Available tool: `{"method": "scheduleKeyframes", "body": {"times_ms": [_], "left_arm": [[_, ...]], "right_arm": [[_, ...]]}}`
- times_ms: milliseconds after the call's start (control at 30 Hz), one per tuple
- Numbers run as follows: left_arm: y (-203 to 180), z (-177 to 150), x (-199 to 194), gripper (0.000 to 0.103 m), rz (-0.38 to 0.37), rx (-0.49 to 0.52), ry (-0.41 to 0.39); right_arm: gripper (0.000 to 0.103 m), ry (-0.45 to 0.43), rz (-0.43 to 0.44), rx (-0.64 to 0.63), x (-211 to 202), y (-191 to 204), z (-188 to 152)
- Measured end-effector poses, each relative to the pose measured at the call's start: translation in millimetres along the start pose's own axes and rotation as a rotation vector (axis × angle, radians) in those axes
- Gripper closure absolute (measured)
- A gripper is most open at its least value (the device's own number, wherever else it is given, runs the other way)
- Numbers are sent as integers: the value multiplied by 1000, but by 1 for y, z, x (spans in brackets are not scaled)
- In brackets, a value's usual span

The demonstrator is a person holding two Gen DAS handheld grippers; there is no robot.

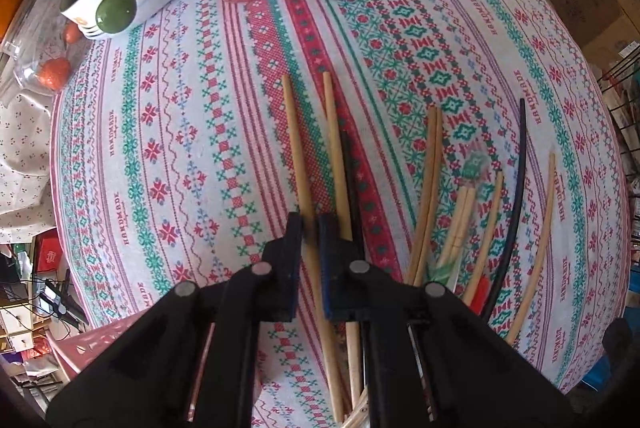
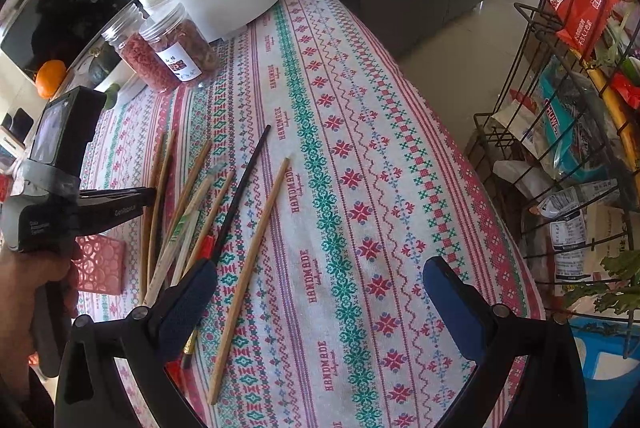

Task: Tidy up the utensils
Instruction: 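Lower the left tool onto the pile and grasp a wooden chopstick, then lift the chopstick with the left tool while the right tool grasps another wooden chopstick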

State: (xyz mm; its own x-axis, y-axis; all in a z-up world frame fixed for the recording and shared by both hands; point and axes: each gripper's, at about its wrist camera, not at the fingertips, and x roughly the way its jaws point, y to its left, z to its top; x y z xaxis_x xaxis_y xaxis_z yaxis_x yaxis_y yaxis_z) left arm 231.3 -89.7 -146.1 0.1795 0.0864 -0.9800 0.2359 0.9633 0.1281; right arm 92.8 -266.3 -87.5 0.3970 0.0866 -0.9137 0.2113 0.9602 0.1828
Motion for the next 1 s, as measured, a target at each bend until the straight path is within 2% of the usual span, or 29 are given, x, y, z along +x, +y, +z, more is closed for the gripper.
{"method": "scheduleKeyframes", "body": {"times_ms": [100,167,400,433,567,600,667,733,767,800,867,1000], "left_arm": [[0,9,4,95,-14,-17,-3],[-2,11,-1,95,-65,-29,-26],[-1,-28,-52,95,-194,31,-227],[0,-35,-61,95,-208,39,-254],[6,-64,-98,95,-241,70,-359],[8,-74,-105,95,-251,75,-380],[11,-86,-120,95,-267,82,-414],[13,-97,-128,95,-268,94,-446],[15,-104,-131,95,-270,97,-461],[19,-109,-135,95,-274,97,-472],[29,-120,-139,95,-288,89,-490],[43,-133,-142,95,-311,64,-525]], "right_arm": [[0,11,-1,3,5,1,1],[0,26,-1,10,9,0,1],[1,91,43,53,34,3,3],[3,94,45,58,36,4,3],[19,107,39,38,46,18,3],[21,109,25,27,49,22,3],[32,118,-26,0,56,30,2],[38,133,-60,-16,64,34,-1],[41,113,-78,-32,63,38,-1],[43,111,-70,-32,64,41,0],[57,109,-63,-30,65,45,0],[83,93,-134,-91,68,57,0]]}}
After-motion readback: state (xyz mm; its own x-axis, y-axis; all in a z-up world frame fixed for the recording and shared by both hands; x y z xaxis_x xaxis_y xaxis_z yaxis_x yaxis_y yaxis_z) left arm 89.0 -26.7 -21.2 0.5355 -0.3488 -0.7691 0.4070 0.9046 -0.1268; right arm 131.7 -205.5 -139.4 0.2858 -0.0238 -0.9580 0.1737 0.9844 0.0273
